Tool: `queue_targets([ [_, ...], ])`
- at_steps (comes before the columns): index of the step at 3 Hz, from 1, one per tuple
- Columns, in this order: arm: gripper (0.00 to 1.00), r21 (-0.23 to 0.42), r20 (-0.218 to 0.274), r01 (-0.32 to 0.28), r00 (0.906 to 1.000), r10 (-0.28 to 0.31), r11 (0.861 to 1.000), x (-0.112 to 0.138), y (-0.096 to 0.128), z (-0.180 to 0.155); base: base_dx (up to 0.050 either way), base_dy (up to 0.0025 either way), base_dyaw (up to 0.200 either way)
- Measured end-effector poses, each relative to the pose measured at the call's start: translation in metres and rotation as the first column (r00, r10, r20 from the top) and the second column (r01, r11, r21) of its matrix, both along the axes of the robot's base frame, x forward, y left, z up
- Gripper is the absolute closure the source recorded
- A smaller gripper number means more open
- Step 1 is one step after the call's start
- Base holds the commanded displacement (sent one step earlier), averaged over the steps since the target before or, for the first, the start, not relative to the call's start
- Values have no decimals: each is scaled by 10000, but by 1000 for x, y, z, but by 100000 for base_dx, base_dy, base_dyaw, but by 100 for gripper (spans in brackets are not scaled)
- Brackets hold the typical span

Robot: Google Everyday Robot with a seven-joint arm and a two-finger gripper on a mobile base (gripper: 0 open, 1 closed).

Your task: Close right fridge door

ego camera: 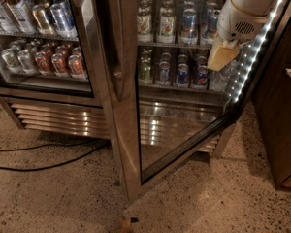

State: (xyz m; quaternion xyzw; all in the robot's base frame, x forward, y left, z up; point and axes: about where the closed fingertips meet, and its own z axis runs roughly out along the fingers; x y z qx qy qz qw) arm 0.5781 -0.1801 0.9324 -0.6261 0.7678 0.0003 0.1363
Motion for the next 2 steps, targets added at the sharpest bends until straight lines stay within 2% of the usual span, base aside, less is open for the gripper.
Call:
queue_targets([
  [2, 100, 0, 0, 0, 10000, 0, 10000, 0, 0, 0, 4923, 1, -43],
])
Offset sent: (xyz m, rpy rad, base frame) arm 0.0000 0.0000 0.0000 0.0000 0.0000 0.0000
